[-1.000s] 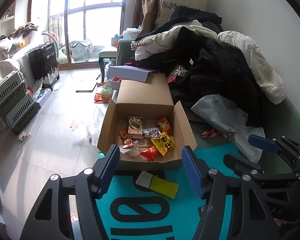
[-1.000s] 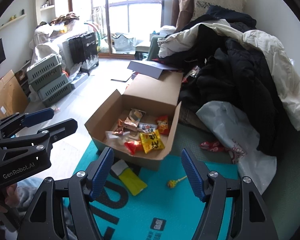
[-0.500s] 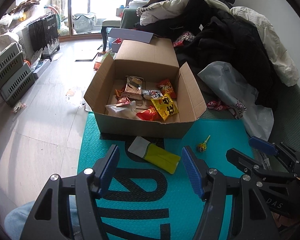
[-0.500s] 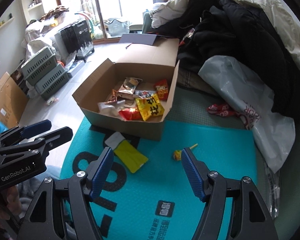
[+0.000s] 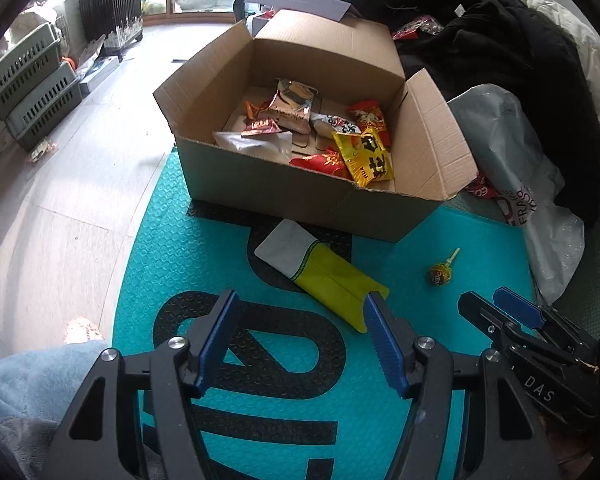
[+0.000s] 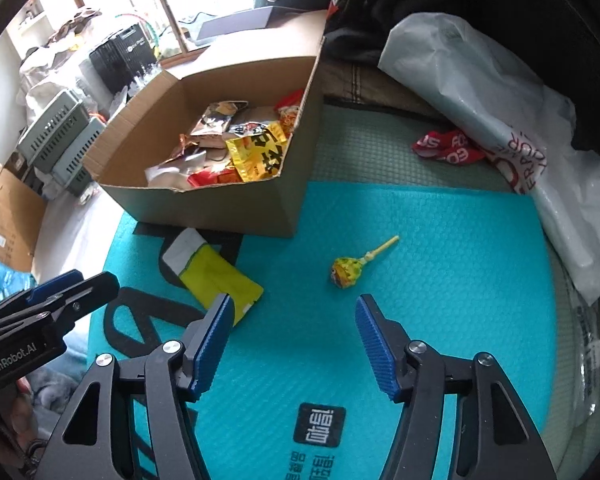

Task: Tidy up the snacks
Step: 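Withdraw both tools from the box toward the pouch and lollipop on the mat, then grasp the yellow-white pouch with the left tool while the right tool reaches the lollipop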

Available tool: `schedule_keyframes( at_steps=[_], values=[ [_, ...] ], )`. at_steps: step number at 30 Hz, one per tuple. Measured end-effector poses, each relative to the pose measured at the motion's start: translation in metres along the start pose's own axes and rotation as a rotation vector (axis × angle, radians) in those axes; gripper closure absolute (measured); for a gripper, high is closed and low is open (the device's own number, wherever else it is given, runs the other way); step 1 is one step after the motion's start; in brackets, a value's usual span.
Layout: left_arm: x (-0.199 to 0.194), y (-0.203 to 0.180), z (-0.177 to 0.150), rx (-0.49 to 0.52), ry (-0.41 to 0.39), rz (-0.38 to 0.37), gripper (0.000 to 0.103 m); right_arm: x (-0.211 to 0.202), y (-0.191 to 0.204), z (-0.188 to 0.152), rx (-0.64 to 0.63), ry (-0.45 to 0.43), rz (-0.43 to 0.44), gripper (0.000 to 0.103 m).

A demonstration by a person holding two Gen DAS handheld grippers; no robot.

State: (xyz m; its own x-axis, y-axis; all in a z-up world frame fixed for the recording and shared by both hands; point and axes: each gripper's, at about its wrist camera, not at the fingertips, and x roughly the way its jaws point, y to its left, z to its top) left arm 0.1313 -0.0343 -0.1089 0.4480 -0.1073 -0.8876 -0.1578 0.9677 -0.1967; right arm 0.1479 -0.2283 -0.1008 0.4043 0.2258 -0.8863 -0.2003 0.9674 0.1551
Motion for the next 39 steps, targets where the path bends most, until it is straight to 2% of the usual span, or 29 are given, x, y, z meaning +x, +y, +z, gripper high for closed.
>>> schedule_keyframes(
  at_steps=[9,11,13,16,23,27,34,39],
  values=[
    [0.039,0.003,0.004,-0.066,0.053,0.002,0.040,0.048,-0.029,0.010,0.107,0.042,0.027,0.052],
    [0.044,0.003,0.005,-0.074,0.053,0.006,0.040,0.056,-0.033,0.012,0.120,0.044,0.033,0.057],
    [0.050,0.003,0.007,-0.070,0.060,0.018,0.040,0.067,-0.036,0.014,0.125,0.060,0.021,0.069],
    [0.056,0.007,0.005,-0.089,0.080,0.022,0.040,0.080,-0.039,0.013,0.125,0.091,0.008,0.081],
    [0.064,0.017,0.002,-0.118,0.099,0.039,0.040,0.085,-0.031,0.006,0.120,0.101,0.093,0.083],
    [0.062,0.025,-0.001,-0.131,0.105,0.047,0.040,0.088,-0.017,0.001,0.141,0.114,0.163,0.080],
    [0.053,0.039,-0.003,-0.119,0.078,0.093,0.040,0.090,0.001,0.001,0.108,0.106,0.158,0.080],
    [0.053,0.045,0.002,-0.117,0.071,0.089,0.040,0.086,0.020,-0.009,0.051,0.128,0.200,0.080]
  ],
)
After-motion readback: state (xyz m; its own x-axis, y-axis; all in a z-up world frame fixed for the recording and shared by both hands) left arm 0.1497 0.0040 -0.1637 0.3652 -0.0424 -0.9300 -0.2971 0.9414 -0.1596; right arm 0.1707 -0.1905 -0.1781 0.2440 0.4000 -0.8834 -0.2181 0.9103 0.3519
